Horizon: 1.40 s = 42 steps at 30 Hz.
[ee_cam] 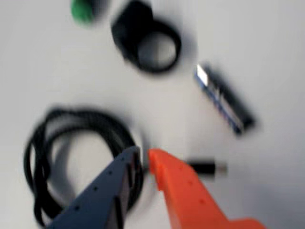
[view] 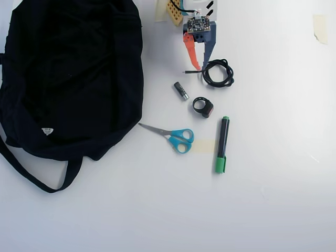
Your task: Put the cable into the black bag
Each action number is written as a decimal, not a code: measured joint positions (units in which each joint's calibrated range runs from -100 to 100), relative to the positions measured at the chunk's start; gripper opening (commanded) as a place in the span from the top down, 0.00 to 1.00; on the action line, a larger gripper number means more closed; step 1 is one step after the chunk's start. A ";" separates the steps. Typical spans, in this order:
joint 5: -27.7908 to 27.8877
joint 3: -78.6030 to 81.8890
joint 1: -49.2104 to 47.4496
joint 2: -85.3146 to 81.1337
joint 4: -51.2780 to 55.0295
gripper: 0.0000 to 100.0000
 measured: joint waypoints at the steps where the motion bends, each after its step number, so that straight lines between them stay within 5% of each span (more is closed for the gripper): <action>1: 0.00 -0.86 0.00 2.32 -3.78 0.98; 18: 0.20 -31.68 0.37 53.55 -65.26 0.98; 25: 0.44 -55.42 2.50 72.64 -65.44 0.98; 32: 0.44 -77.12 3.60 82.36 -49.29 0.98; 42: 4.15 -84.83 4.63 84.60 -35.12 0.98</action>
